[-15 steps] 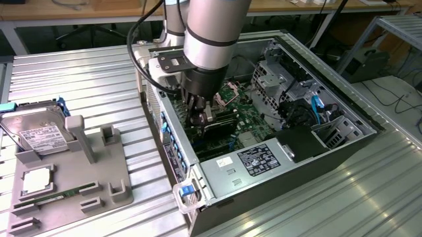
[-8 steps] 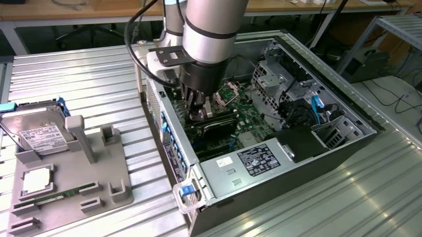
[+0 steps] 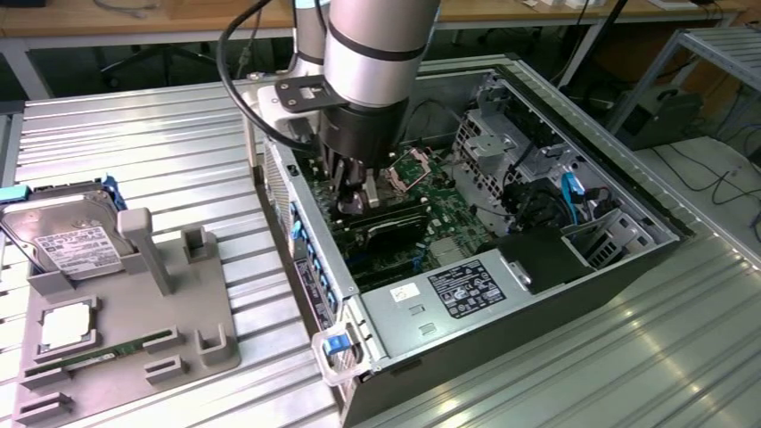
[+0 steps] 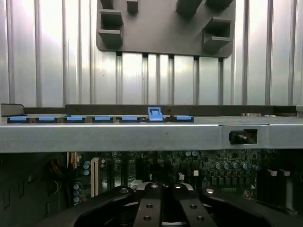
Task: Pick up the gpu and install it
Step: 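Press down on the gpu until it lock into place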
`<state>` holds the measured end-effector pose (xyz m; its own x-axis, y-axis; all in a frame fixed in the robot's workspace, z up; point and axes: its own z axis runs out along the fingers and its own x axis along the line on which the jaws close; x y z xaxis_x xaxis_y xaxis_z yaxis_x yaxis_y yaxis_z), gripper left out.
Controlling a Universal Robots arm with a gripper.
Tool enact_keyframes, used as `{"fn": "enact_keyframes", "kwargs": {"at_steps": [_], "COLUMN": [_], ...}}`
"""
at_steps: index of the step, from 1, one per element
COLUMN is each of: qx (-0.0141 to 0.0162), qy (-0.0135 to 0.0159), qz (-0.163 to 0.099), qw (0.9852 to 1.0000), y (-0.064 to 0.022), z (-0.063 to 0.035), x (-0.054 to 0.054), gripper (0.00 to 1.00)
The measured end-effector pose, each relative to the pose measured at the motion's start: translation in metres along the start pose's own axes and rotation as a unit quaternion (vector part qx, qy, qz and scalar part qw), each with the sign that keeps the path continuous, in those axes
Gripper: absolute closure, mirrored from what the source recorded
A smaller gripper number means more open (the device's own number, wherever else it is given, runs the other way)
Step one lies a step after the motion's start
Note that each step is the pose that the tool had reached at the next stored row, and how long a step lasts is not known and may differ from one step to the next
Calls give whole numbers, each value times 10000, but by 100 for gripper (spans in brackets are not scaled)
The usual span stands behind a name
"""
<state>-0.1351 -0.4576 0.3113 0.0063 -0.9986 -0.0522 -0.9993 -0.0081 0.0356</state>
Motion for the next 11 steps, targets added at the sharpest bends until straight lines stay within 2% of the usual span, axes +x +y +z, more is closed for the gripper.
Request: {"fn": "enact_keyframes", "kwargs": {"at_steps": [11], "qx": [-1], "qy": [10], "qz": [0], "qw": [10000], "y": [105], "z": [8], "x": [-96], "gripper": [89]}}
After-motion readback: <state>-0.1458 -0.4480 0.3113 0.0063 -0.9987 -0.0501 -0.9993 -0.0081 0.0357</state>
